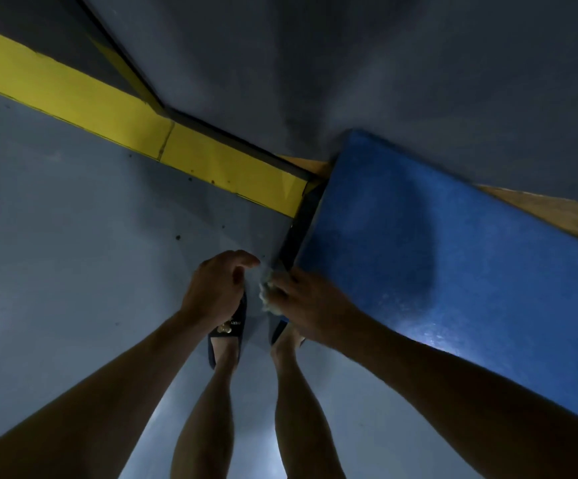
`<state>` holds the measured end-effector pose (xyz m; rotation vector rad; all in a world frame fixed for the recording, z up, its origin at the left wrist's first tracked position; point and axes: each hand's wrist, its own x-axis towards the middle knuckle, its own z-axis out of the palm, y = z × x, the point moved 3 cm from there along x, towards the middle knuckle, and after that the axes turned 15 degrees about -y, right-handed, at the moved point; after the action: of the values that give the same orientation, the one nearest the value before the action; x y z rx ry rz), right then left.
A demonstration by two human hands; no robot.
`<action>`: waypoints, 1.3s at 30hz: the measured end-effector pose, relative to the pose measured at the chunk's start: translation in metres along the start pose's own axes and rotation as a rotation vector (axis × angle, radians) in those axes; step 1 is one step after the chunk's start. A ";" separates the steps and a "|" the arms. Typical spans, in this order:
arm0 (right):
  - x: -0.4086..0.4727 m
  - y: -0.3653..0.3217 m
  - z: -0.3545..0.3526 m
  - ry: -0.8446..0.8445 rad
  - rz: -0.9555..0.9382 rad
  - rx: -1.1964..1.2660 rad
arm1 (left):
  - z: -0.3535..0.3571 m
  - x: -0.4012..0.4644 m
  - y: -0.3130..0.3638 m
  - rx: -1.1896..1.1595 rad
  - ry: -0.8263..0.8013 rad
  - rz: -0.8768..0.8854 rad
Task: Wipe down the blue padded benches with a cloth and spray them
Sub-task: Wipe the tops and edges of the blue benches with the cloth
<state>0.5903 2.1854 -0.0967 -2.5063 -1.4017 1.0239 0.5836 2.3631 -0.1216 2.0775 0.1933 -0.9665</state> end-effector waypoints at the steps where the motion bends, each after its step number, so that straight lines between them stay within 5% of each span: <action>1: -0.006 0.002 0.002 -0.041 -0.052 -0.003 | 0.000 0.001 0.002 0.000 0.000 0.004; 5: 0.009 0.069 -0.038 -0.024 -0.028 -0.026 | 0.000 0.008 0.012 0.001 -0.003 -0.006; 10: 0.030 0.179 -0.109 0.129 0.458 -0.067 | -0.002 0.020 0.025 -0.017 0.033 -0.008; 14: 0.021 0.155 -0.087 0.370 0.631 0.146 | 0.001 0.026 0.043 -0.028 0.037 -0.005; 18: -0.009 0.095 -0.033 0.251 0.296 0.126 | 0.005 0.030 0.062 -0.032 0.046 0.009; 21: -0.028 0.124 -0.038 0.157 0.089 -0.054 | 0.009 0.031 0.074 0.009 0.043 0.036; 27: -0.057 0.205 -0.066 0.468 0.708 0.277 | 0.025 0.025 0.087 0.006 0.022 0.030; 31: -0.060 0.152 -0.031 0.596 0.851 0.455 | 0.032 0.013 0.093 -0.001 0.038 -0.009; 39: -0.074 -0.016 0.061 0.414 0.570 0.458 | 0.042 -0.005 0.096 0.065 0.042 0.048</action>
<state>0.5168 2.1222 -0.1002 -2.5770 -0.2984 0.7070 0.5987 2.2707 -0.0744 2.1534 0.1341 -0.9122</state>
